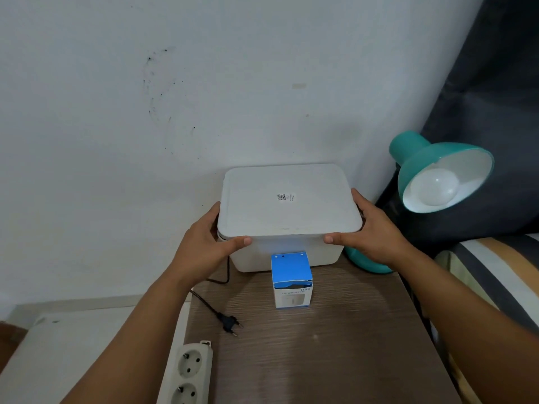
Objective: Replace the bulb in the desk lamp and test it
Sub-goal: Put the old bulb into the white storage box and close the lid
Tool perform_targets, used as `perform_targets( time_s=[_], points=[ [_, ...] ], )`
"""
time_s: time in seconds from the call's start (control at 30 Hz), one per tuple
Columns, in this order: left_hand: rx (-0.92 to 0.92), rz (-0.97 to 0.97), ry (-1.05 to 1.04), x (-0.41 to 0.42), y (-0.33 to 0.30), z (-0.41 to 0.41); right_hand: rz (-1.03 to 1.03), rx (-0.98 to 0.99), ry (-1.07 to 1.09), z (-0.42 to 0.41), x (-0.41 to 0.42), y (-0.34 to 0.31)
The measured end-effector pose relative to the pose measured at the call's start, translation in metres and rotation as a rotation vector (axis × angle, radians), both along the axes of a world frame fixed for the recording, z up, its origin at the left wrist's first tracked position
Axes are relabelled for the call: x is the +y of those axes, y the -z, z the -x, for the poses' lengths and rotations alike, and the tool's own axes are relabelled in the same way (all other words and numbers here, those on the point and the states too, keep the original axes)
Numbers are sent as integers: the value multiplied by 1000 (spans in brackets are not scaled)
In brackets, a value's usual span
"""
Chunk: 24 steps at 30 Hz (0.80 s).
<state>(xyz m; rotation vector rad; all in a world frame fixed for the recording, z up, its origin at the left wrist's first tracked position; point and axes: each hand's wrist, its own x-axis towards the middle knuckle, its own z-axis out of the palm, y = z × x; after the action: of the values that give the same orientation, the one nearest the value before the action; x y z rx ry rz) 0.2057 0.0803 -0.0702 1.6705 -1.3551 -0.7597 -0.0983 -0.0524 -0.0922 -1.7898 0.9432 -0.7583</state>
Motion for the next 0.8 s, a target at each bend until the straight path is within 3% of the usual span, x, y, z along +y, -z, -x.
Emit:
perform_targets(
  time_s=[0.8],
  points=[
    [-28, -46, -13, -2, 6, -5, -40, 119, 43, -3, -8, 8]
  ],
)
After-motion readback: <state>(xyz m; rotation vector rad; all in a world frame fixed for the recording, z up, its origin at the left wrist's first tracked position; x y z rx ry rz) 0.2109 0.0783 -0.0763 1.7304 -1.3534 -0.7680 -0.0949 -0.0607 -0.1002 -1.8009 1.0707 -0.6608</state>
